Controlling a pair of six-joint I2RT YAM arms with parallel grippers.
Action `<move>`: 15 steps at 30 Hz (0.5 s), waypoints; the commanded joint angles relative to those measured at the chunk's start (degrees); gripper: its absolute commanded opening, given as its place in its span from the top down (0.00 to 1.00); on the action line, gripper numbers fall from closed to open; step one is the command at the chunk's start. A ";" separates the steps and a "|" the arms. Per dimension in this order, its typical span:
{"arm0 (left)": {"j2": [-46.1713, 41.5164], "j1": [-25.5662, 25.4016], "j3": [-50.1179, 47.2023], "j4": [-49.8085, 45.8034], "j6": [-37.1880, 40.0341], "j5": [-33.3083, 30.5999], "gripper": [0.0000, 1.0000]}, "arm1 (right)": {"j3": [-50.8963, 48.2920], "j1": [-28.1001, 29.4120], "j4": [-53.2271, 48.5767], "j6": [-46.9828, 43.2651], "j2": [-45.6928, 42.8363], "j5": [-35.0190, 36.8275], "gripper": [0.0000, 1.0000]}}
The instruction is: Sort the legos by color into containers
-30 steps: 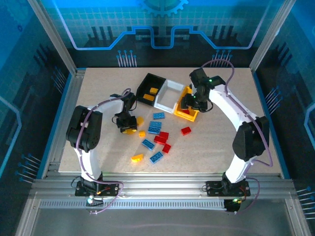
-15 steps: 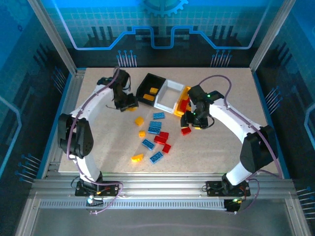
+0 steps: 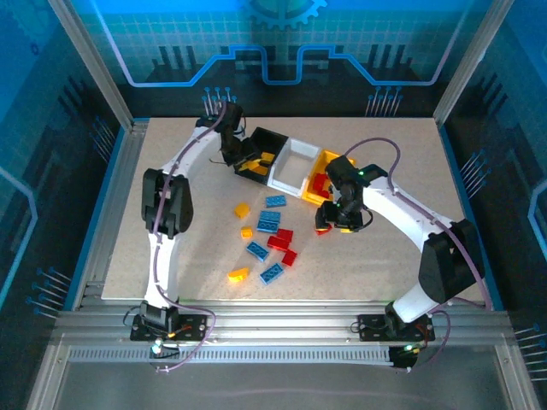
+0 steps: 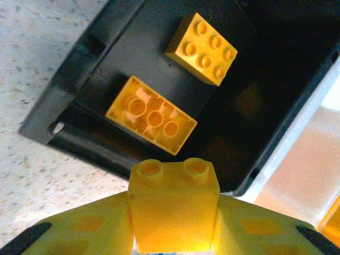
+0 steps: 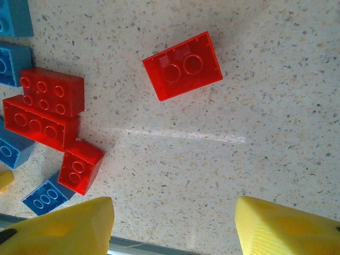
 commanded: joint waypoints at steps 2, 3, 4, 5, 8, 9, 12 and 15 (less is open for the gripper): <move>3.40 -0.50 7.16 0.12 -2.78 2.20 0.55 | 0.27 0.68 -0.83 -1.12 0.41 1.24 0.36; 3.96 -0.59 7.98 -0.16 -2.94 2.27 0.53 | 0.28 0.67 -0.75 -1.22 0.66 1.19 0.36; 4.25 -0.59 8.47 -0.29 -3.12 2.34 0.51 | 0.30 0.67 -0.68 -1.39 0.92 1.20 0.36; 4.42 -0.59 8.65 -0.29 -3.30 2.46 0.48 | 0.32 0.68 -0.48 -1.55 1.27 1.16 0.36; 3.98 -0.68 8.66 -0.45 -3.53 2.78 0.46 | 0.32 0.68 0.24 -1.74 2.19 1.18 0.34; 3.64 -0.68 8.57 -0.71 -3.45 2.90 0.45 | 0.40 0.68 0.59 -1.87 2.71 1.16 0.32; 1.51 -0.68 7.45 -1.33 -2.46 2.90 0.43 | 1.39 0.72 1.30 -2.81 5.27 0.98 0.29; -2.23 -0.59 4.38 -1.57 -1.04 2.68 0.41 | 3.21 0.84 1.79 -4.30 8.17 1.61 0.26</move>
